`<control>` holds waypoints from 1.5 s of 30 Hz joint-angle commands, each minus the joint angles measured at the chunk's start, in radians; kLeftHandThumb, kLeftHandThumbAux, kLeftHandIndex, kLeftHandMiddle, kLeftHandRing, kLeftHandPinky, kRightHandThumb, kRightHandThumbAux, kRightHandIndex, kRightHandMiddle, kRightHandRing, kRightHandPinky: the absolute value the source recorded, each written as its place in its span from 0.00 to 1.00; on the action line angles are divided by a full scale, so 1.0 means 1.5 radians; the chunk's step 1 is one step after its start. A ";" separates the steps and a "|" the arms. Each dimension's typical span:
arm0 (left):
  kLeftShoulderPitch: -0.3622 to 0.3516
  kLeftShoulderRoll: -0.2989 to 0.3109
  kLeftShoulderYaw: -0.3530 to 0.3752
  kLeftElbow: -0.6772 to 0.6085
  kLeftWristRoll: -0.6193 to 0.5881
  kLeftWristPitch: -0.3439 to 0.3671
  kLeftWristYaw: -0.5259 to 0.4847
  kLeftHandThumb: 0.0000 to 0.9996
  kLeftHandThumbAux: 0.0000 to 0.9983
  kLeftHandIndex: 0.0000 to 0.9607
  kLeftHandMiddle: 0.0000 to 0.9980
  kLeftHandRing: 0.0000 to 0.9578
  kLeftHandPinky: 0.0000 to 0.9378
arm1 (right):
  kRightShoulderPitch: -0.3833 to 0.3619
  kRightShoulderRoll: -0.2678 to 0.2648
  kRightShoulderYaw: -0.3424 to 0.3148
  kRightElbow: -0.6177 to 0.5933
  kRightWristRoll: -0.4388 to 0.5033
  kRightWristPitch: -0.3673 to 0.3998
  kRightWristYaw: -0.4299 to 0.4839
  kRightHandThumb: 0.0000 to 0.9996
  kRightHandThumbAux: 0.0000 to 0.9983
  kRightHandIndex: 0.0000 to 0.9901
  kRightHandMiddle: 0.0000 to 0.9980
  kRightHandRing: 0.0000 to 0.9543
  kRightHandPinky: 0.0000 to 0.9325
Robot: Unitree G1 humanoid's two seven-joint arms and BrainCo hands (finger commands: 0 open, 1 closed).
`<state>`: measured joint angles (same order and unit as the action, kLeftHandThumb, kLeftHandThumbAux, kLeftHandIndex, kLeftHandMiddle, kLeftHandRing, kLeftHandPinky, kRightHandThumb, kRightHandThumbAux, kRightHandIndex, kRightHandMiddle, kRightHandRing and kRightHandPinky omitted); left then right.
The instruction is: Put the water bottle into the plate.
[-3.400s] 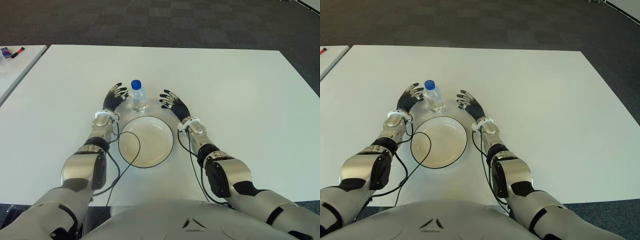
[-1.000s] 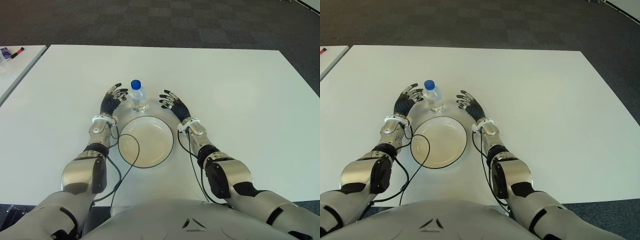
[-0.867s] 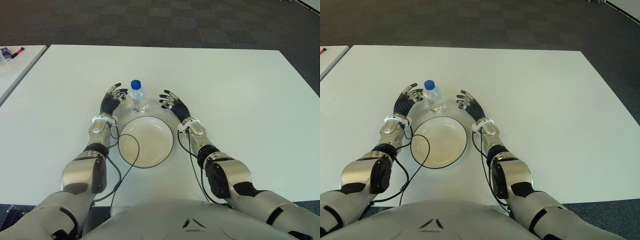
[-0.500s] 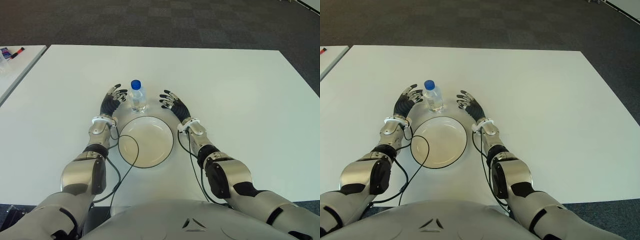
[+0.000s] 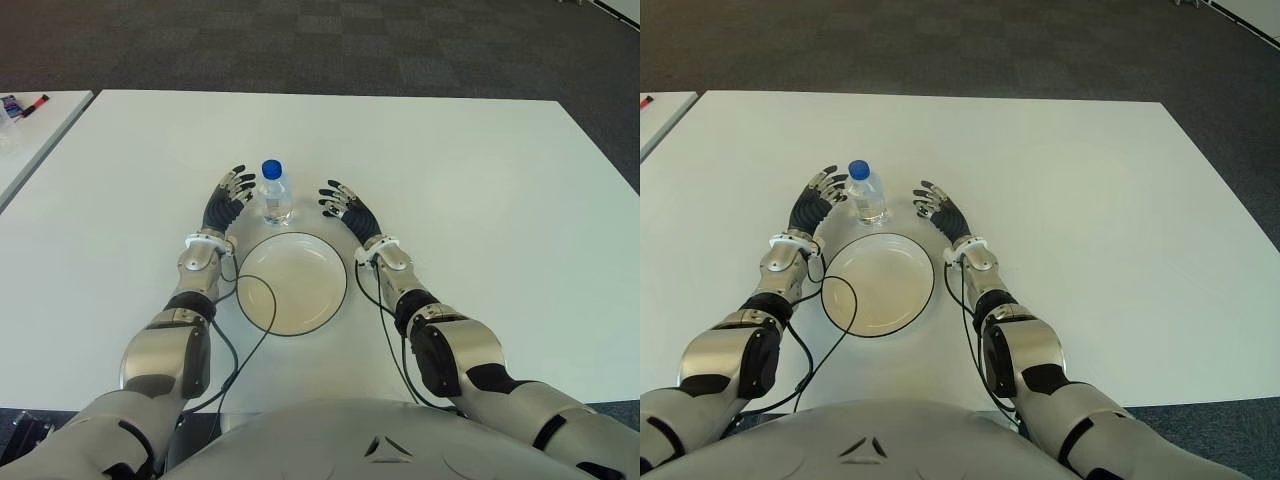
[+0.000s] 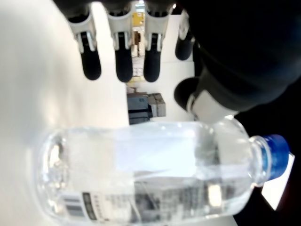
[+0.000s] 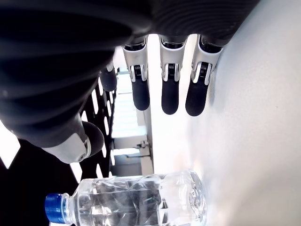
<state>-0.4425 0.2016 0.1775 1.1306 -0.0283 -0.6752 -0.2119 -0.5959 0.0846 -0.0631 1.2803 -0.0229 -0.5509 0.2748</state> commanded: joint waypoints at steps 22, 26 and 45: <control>0.045 0.038 -0.057 -0.071 0.046 0.008 0.019 0.49 0.57 0.05 0.11 0.11 0.16 | 0.023 0.042 -0.009 0.017 0.011 0.038 0.006 0.11 0.64 0.09 0.17 0.17 0.21; 0.050 0.038 -0.059 -0.086 0.048 -0.002 0.022 0.46 0.57 0.04 0.10 0.10 0.15 | 0.023 0.044 -0.009 0.016 0.013 0.037 0.005 0.11 0.63 0.09 0.17 0.17 0.20; 0.095 0.037 -0.069 -0.185 0.064 -0.017 0.046 0.42 0.54 0.02 0.08 0.07 0.12 | 0.019 0.046 -0.012 0.016 0.017 0.049 0.001 0.13 0.61 0.09 0.15 0.15 0.20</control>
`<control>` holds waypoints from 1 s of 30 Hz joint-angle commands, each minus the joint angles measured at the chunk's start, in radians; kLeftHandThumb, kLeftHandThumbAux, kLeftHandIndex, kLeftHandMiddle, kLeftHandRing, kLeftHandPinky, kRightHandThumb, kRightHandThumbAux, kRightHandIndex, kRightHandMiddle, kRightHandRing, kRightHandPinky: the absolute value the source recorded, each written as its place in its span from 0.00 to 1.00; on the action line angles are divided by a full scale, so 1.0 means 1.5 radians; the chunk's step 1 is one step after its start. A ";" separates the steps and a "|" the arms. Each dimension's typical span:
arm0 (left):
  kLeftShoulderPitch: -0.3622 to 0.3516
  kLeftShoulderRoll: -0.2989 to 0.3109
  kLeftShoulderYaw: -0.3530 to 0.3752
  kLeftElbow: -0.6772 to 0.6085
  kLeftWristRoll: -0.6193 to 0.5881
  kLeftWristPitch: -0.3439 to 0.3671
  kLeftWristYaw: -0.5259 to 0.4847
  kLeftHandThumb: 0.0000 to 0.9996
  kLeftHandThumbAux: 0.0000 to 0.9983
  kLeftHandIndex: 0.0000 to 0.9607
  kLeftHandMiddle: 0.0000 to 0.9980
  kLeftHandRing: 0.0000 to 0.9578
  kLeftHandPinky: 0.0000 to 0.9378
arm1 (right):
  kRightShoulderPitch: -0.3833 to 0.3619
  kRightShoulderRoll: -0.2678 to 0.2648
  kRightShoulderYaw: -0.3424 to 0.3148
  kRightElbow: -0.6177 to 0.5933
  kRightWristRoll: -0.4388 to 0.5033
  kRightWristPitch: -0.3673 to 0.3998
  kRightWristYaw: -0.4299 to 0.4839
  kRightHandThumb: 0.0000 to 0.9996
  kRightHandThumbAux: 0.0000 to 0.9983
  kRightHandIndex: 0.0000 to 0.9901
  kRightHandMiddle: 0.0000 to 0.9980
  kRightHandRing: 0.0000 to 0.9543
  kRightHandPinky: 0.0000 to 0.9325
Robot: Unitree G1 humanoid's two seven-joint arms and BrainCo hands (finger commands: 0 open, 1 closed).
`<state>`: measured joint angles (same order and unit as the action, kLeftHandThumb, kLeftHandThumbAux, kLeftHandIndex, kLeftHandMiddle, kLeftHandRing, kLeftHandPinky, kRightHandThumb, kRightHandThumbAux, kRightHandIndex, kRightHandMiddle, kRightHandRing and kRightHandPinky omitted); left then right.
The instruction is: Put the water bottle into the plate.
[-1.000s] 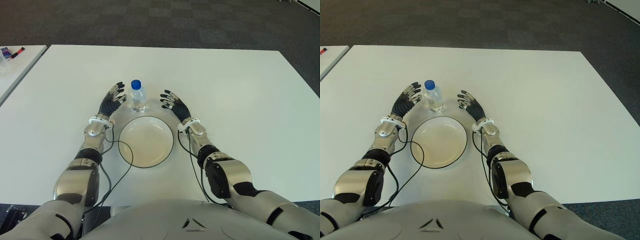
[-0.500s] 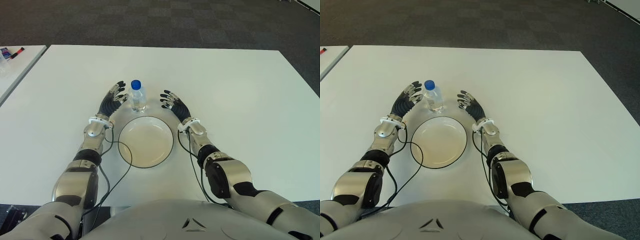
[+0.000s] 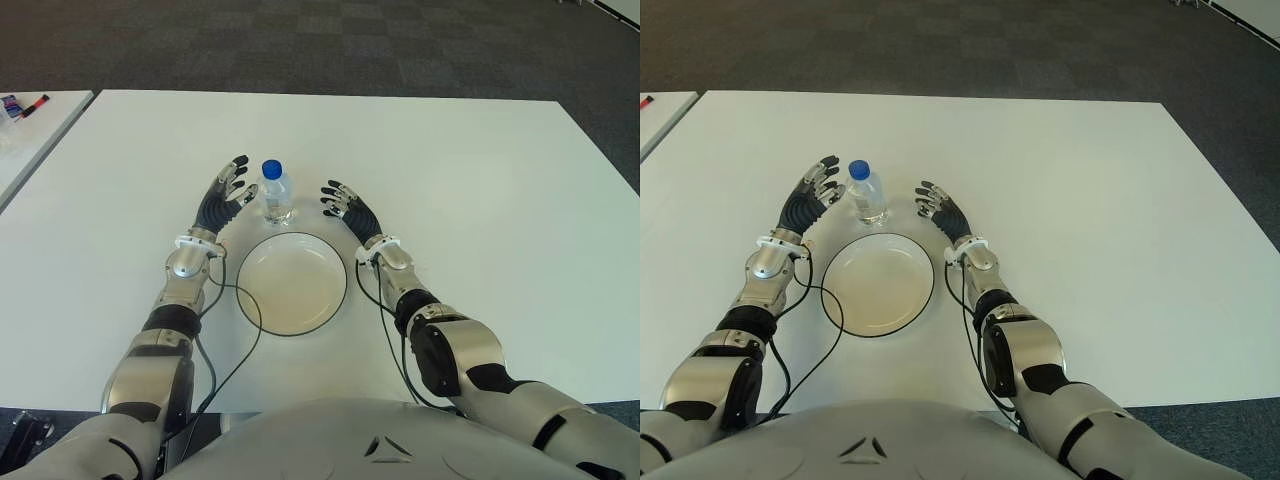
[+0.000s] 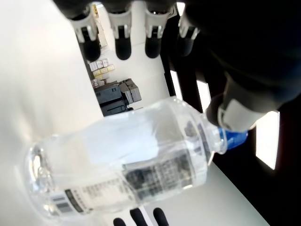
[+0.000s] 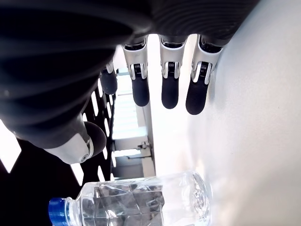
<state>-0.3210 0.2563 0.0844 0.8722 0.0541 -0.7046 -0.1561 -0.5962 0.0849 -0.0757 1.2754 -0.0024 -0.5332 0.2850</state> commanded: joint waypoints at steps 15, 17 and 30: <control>0.012 0.007 -0.005 -0.004 -0.021 0.010 -0.021 0.43 0.52 0.03 0.08 0.06 0.10 | 0.019 0.047 -0.008 0.019 0.004 0.044 -0.006 0.13 0.62 0.09 0.15 0.16 0.21; 0.013 0.006 -0.005 -0.006 -0.027 0.008 -0.027 0.44 0.52 0.03 0.08 0.06 0.10 | 0.019 0.046 -0.008 0.018 0.003 0.044 -0.007 0.13 0.61 0.09 0.15 0.16 0.21; 0.010 0.006 -0.003 0.006 -0.041 -0.008 -0.044 0.47 0.50 0.02 0.08 0.06 0.11 | 0.019 0.046 -0.006 0.018 0.000 0.045 -0.011 0.12 0.60 0.09 0.15 0.16 0.21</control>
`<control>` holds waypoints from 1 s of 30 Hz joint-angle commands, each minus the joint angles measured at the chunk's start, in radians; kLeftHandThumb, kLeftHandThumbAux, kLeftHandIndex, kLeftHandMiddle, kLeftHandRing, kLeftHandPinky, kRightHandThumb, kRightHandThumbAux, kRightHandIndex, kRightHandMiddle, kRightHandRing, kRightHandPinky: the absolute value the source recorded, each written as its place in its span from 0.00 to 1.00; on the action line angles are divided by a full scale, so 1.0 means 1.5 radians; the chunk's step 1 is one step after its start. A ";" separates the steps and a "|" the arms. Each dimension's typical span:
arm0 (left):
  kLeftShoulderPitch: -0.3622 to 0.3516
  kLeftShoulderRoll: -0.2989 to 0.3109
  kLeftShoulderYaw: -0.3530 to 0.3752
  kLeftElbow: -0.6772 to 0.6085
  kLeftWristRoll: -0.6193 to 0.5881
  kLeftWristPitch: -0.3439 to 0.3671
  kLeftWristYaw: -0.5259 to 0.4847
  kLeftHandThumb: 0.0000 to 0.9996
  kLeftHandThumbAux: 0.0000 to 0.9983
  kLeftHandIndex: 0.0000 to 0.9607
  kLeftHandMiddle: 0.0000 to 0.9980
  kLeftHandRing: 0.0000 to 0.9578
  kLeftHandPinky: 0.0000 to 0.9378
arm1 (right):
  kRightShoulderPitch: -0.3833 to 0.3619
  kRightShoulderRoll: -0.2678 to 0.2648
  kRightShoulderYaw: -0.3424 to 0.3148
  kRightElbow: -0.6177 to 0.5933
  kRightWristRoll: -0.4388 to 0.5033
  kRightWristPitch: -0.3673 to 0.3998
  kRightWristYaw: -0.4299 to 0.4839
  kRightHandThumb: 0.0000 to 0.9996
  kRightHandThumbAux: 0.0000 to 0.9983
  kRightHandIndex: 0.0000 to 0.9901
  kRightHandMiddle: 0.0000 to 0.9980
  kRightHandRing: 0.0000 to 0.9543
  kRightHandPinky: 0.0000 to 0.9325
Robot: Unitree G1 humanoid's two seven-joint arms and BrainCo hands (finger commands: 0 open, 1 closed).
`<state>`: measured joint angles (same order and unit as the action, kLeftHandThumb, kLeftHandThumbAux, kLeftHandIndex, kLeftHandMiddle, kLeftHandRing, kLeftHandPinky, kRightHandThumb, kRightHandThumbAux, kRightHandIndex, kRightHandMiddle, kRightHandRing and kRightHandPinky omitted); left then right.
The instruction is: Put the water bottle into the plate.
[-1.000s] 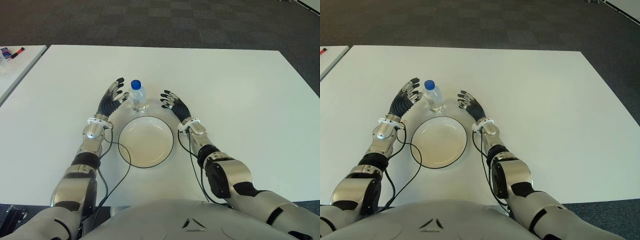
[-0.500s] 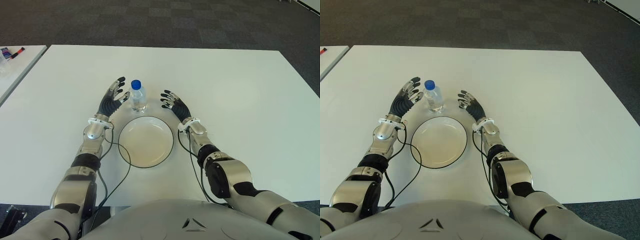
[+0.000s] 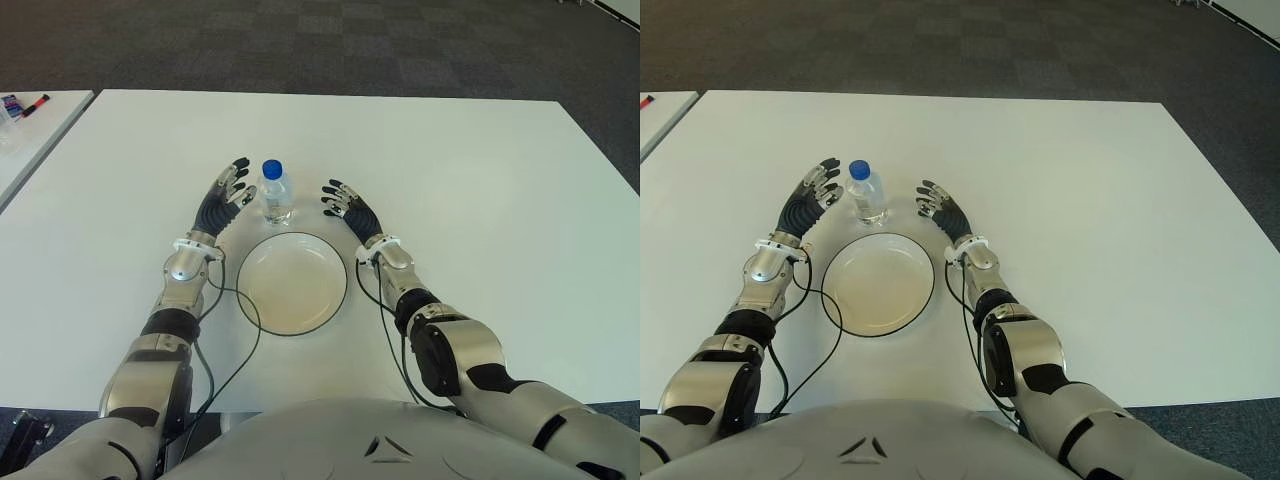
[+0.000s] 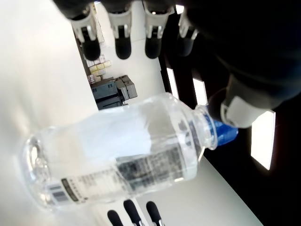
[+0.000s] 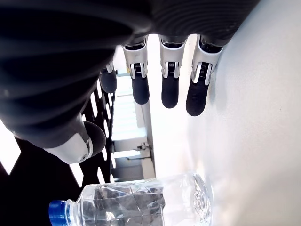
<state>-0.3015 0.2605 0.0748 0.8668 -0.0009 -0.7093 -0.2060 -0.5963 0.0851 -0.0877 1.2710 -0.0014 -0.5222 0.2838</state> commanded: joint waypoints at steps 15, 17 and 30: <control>-0.001 0.007 -0.005 -0.003 0.001 -0.029 -0.021 0.53 0.48 0.03 0.07 0.06 0.09 | 0.016 0.047 -0.002 0.022 0.004 0.047 -0.009 0.13 0.60 0.09 0.15 0.16 0.21; -0.001 0.007 -0.006 -0.005 0.001 -0.030 -0.022 0.53 0.48 0.02 0.06 0.05 0.09 | 0.015 0.047 -0.004 0.022 0.006 0.049 -0.008 0.14 0.60 0.09 0.15 0.16 0.22; 0.017 0.009 -0.011 -0.054 0.003 -0.033 -0.024 0.50 0.51 0.02 0.06 0.05 0.09 | 0.016 0.047 -0.005 0.021 0.004 0.046 -0.009 0.15 0.61 0.08 0.17 0.18 0.23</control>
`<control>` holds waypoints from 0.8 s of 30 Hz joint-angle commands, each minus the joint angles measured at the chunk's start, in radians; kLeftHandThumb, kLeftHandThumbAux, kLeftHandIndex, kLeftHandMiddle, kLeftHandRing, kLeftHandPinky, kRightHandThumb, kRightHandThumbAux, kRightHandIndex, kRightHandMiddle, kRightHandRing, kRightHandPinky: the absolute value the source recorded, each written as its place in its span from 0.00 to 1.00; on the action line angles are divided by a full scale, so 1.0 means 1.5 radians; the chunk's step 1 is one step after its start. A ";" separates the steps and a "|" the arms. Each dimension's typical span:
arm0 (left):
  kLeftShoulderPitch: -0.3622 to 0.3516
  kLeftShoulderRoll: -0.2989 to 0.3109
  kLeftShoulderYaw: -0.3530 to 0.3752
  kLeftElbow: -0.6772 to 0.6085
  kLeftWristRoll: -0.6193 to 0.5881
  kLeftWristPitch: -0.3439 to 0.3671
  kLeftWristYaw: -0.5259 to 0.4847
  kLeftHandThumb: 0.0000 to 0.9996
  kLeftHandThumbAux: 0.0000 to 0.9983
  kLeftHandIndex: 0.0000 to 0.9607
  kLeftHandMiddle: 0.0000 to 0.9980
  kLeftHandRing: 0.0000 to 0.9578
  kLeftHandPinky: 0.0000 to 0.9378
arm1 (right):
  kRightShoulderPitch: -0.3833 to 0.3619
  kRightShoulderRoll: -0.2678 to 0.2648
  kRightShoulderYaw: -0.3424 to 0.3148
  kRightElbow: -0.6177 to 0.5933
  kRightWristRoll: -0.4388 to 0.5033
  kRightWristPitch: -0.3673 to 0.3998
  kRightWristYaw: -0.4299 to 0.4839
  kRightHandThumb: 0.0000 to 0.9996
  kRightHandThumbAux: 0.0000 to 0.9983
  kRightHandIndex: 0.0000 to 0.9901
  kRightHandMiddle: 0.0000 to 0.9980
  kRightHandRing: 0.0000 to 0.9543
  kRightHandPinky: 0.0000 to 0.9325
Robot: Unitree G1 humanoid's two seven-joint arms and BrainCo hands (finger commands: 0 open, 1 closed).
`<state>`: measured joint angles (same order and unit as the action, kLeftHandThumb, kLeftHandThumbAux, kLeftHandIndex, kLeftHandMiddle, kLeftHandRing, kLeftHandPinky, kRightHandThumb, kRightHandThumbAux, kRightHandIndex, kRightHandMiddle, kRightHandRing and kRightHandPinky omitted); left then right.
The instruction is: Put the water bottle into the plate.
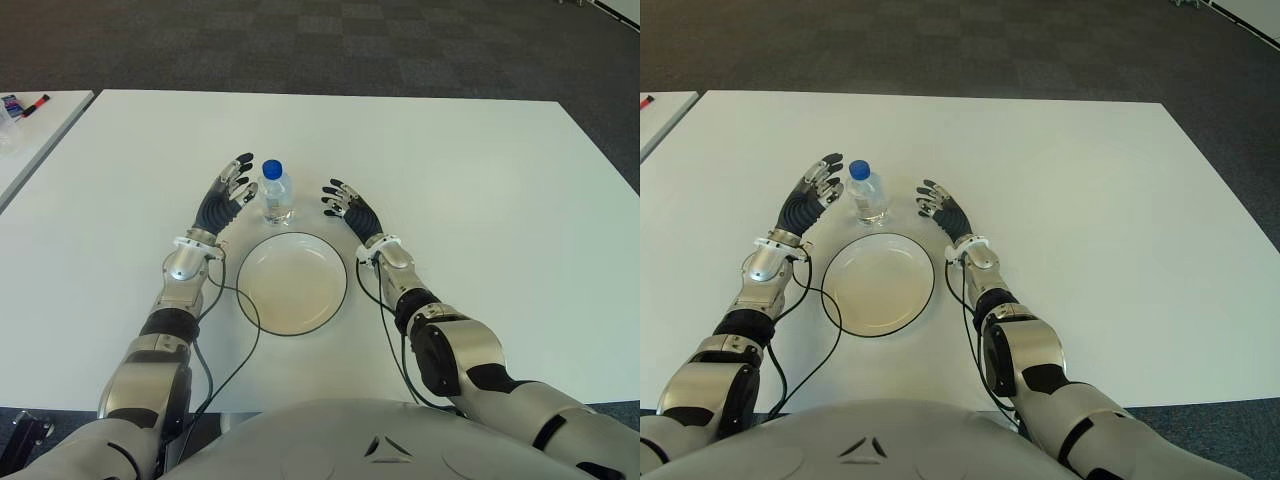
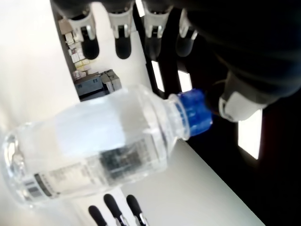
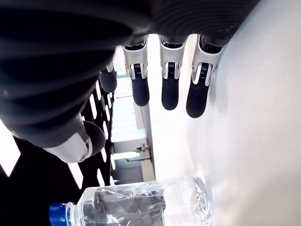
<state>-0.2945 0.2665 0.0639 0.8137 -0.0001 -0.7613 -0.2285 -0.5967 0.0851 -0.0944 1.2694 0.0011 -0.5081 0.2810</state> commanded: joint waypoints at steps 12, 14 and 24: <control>0.057 -0.017 -0.008 -0.160 0.035 0.048 0.048 0.28 0.60 0.02 0.07 0.08 0.11 | 0.016 0.046 -0.002 0.022 0.004 0.039 -0.008 0.14 0.62 0.08 0.17 0.18 0.23; 0.061 -0.015 -0.009 -0.170 0.047 0.056 0.058 0.24 0.60 0.02 0.08 0.08 0.10 | 0.016 0.046 -0.002 0.022 0.004 0.039 -0.007 0.14 0.62 0.08 0.17 0.19 0.23; 0.077 -0.013 -0.014 -0.217 0.095 0.093 0.099 0.09 0.59 0.00 0.07 0.07 0.09 | 0.017 0.045 -0.002 0.022 0.003 0.038 -0.007 0.14 0.62 0.08 0.17 0.18 0.22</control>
<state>-0.1984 0.2446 0.0545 0.5055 0.1163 -0.6462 -0.1001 -0.5967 0.0851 -0.0955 1.2683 0.0011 -0.5051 0.2806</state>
